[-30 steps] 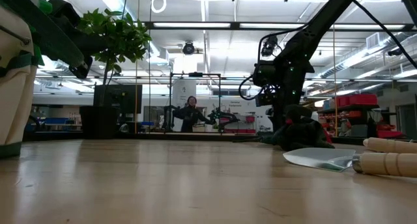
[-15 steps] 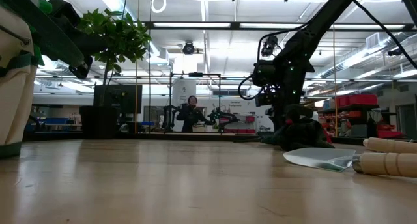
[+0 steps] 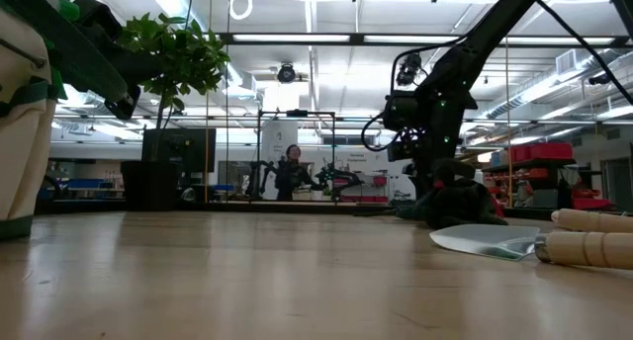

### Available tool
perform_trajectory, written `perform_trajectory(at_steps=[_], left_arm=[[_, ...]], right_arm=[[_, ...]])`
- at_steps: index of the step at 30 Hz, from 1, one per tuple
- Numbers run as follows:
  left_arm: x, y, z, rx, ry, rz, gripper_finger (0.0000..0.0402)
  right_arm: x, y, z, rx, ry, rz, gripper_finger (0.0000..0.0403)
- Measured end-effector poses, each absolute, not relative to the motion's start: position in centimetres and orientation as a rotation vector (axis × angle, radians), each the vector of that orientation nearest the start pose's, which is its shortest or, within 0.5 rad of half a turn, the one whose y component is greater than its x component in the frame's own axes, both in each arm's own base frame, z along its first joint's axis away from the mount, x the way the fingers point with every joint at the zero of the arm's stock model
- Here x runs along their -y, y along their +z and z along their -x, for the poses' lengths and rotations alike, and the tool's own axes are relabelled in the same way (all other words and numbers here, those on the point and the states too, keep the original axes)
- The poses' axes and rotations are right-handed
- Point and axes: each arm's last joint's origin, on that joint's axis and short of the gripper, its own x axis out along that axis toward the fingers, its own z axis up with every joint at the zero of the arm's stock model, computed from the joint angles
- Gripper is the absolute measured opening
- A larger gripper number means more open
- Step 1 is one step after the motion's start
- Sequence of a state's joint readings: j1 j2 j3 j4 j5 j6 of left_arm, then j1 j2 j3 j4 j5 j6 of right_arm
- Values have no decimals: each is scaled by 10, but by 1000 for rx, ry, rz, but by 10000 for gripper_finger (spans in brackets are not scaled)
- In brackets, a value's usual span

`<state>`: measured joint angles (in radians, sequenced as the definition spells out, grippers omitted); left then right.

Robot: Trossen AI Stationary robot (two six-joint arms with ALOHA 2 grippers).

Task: Pick & Place Garden tools in Gardening bag
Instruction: Put the shear scissors into the gardening bag

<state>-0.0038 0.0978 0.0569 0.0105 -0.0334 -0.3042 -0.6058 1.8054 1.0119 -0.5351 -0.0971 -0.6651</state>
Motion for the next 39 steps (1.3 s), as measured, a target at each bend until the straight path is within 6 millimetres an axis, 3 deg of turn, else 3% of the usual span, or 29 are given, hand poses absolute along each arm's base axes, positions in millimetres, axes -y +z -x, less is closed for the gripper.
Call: perform_trajectory(at_steps=[13, 23, 39], left_arm=[[-1, 176, -101, -26, 34, 303, 14], [-1, 176, -101, -26, 34, 303, 14], [-1, 176, -101, -26, 34, 302, 14]], right_arm=[[165, 186, -262, -1172, -67, 187, 46], [135, 237, -260, -975, -88, 279, 45], [74, 325, -256, -418, -134, 303, 45]])
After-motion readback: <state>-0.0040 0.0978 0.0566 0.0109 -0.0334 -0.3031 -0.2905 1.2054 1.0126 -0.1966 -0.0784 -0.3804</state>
